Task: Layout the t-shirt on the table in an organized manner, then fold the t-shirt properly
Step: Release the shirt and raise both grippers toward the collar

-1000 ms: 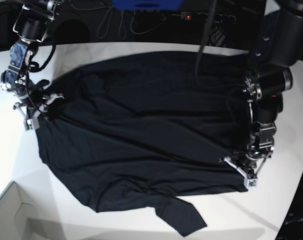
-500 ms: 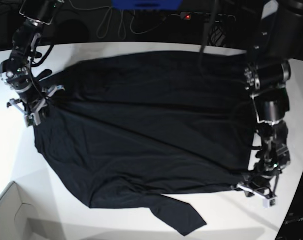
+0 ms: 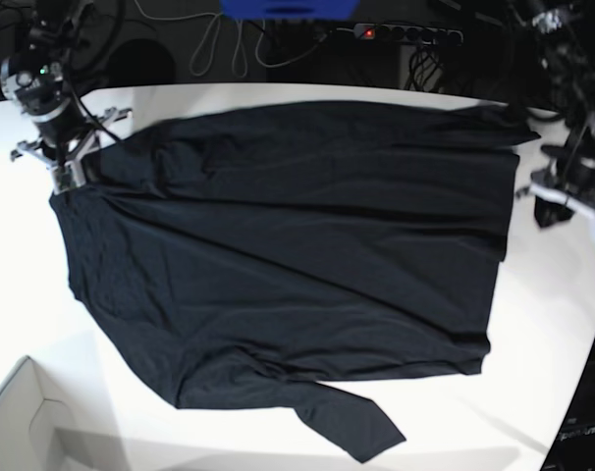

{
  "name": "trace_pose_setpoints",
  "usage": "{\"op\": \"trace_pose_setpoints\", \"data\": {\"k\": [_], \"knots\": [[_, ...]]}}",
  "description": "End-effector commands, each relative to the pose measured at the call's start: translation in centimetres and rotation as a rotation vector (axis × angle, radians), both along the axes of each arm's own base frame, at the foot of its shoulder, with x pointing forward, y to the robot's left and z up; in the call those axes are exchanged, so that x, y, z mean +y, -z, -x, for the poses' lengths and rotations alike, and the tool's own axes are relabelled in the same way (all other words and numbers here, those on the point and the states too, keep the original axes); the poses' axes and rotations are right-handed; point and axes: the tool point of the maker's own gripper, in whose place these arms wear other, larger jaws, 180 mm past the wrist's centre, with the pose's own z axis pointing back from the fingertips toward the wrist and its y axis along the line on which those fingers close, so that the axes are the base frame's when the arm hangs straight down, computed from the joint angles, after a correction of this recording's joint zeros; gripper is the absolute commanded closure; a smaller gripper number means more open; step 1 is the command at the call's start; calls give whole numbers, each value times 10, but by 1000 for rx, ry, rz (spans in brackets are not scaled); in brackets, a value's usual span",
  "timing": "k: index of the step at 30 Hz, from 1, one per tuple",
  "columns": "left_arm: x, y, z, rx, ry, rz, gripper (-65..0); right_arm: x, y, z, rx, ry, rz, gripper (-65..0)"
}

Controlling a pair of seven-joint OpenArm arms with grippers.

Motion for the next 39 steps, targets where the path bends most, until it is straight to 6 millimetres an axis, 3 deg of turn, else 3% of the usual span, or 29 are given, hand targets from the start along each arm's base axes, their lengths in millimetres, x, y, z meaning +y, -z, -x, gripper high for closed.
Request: {"op": "trace_pose_setpoints", "data": {"k": [1, 3, 8, 12, 17, 22, 27, 35, 39], "knots": [[11, -18, 6, -53, -11, -29, -254, -5, -11, -3, -36, -2, 16, -119], [19, -9, 39, -16, -55, 6, -316, -1, -8, 1, -31, 2, 4, -139], [35, 10, 109, 53, -211, 80, -325, 0, -6, 5, -25, 14, -5, -144], [32, 31, 135, 116, -264, 101, -325, 0, -5, 5, -24, 13, -7, -144], [13, 41, 127, 129, -148, 60, -325, 0, -4, 6, -20, 14, -9, -144], [11, 53, 122, 177, -155, 6, -325, -1, -3, 8, -14, 18, -6, -144], [5, 53, 110, 165, -115, -7, -325, -1, -1, 14, -1, 17, -5, -144], [6, 82, 112, 208, -123, 64, -325, -1, 0, 15, 2, 17, -5, -144], [-5, 93, 107, 239, -60, 78, -325, -1, 0, 15, 2, 17, -5, -144]]}}
